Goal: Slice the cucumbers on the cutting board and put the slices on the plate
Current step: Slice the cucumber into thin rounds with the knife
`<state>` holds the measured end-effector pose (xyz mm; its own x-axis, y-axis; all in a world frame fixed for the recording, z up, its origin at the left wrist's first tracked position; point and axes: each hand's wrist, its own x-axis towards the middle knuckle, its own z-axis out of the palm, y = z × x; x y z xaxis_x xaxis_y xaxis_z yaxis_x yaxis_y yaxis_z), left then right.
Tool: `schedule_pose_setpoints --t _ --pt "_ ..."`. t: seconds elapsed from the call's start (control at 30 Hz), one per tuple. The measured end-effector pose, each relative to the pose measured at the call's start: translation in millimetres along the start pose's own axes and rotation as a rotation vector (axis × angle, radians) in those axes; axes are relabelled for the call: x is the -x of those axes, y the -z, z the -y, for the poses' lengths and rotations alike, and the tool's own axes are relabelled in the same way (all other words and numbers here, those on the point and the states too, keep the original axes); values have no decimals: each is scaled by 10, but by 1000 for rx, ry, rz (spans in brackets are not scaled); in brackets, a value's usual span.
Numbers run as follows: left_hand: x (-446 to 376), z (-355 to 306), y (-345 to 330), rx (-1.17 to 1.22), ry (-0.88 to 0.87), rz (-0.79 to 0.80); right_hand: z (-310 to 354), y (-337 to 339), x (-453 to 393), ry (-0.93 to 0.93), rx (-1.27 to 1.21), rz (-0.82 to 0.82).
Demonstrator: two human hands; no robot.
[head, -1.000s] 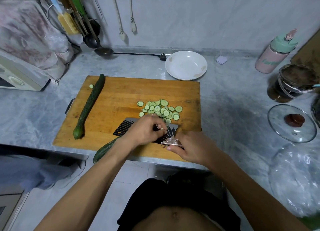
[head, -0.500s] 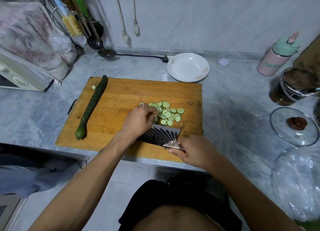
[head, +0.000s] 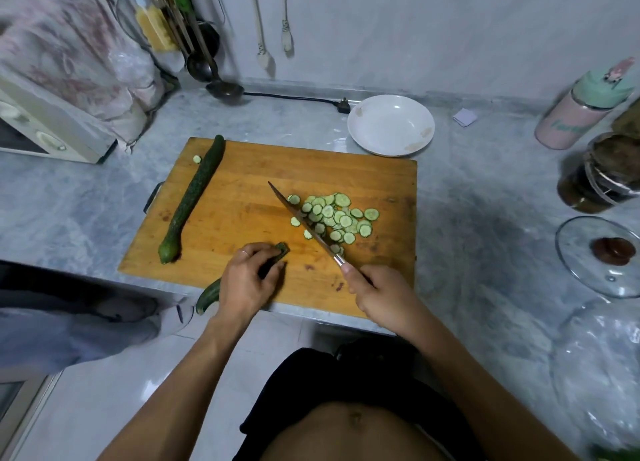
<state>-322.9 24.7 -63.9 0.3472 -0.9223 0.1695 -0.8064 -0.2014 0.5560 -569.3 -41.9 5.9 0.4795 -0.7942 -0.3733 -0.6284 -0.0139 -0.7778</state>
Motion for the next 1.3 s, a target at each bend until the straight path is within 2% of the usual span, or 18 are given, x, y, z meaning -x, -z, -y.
schedule_pose_setpoints --t 0.27,0.57,0.83,1.3 --pt "69 81 -187 -108 -130 -150 234 -206 53 58 75 53" --pt "46 125 -214 -210 -183 -132 339 -230 122 68 181 95" --pt "42 211 -256 -242 -196 -97 427 -246 129 15 128 138" --pt "25 175 -246 -268 -255 -153 490 -264 125 0 133 152"
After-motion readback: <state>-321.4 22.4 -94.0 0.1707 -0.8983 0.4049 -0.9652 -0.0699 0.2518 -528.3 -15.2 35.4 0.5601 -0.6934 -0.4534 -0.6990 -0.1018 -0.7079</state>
